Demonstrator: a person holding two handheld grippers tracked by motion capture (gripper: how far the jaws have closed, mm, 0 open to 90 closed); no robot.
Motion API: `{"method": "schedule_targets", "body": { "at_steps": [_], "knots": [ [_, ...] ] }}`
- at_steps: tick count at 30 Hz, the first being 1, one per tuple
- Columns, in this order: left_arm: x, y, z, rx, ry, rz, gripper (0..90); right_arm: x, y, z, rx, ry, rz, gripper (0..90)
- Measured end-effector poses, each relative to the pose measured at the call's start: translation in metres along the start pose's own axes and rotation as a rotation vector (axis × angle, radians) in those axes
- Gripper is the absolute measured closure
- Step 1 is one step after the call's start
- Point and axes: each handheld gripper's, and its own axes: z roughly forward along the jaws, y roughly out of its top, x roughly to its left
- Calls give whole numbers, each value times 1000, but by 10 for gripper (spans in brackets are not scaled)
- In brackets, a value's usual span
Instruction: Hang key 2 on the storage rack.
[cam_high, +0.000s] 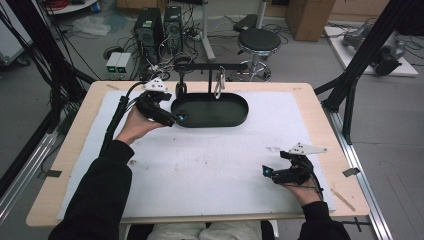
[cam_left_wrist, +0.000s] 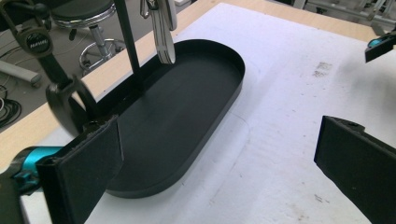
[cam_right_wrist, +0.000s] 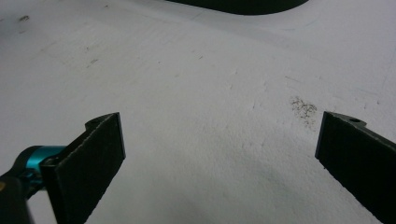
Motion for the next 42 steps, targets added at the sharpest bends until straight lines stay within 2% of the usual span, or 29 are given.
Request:
{"method": "schedule_targets", "body": {
  "at_steps": [2, 5, 16, 22, 31, 35, 38, 42],
  "knots": [
    [-1, -3, -3, -6, -6, -5, 17, 0, 0, 0, 0, 0, -1, 7],
    [-1, -12, -9, 10, -25, -24, 17, -1, -1, 0, -2, -7, -3, 7],
    [1, -38, -27, -24, -11, -81, 17, -1, -2, -1, -4, -14, -5, 7],
    [2, -51, -33, -21, -5, -108, 17, -1, -2, 0, -1, -12, -4, 7],
    [-1, -67, -48, -31, 16, -124, 17, 0, -2, 0, -1, -14, -8, 7],
    [-4, -75, -55, -23, 30, -121, 17, -1, -2, 0, 0, -18, -8, 7],
    [-7, -83, -62, -37, 36, -112, 17, -1, -3, 1, 2, -16, -3, 7],
    [-8, -91, -66, -33, 45, -119, 17, -1, -3, 1, 5, -18, -4, 7]
  ]
}}
